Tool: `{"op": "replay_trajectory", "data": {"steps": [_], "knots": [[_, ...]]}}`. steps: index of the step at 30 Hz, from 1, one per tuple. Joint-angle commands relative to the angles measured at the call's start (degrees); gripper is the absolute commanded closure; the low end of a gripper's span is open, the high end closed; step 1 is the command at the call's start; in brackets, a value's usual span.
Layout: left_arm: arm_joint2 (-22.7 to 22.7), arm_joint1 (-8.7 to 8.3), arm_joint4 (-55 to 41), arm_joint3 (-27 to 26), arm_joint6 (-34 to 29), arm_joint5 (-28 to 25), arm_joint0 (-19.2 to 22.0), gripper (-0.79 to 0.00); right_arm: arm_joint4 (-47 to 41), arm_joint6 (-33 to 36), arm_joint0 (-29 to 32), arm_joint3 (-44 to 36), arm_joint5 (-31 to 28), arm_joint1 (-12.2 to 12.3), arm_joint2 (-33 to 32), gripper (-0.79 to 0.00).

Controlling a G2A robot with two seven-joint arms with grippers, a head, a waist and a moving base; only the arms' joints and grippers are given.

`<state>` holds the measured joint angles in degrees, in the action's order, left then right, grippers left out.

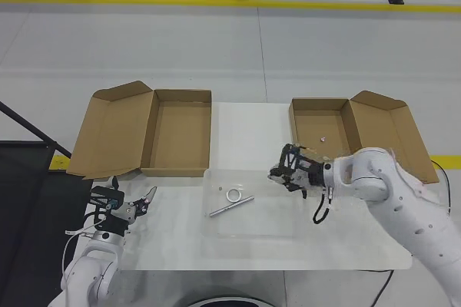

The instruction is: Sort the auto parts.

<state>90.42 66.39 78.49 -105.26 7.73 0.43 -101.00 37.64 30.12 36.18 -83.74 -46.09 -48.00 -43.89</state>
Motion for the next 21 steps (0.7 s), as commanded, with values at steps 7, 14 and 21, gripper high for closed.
{"op": "replay_trajectory", "data": {"steps": [7, 14, 21], "knots": [[0.00, 0.00, 0.00, 0.00, 0.00, 0.00, 0.00, -0.785, -4.47, -15.02, 7.37, 3.20, -5.38, 3.21, -13.07, 0.000], [0.00, 0.00, 0.00, 0.00, 0.00, 0.00, 0.00, -0.785, -2.68, -16.65, 10.45, 4.77, -1.88, 4.02, -17.87, 0.000], [0.00, 0.00, 0.00, 0.00, 0.00, 0.00, 0.00, -0.785, 4.91, 2.56, 8.39, 0.26, 17.28, 3.69, -16.22, 0.000]]}}
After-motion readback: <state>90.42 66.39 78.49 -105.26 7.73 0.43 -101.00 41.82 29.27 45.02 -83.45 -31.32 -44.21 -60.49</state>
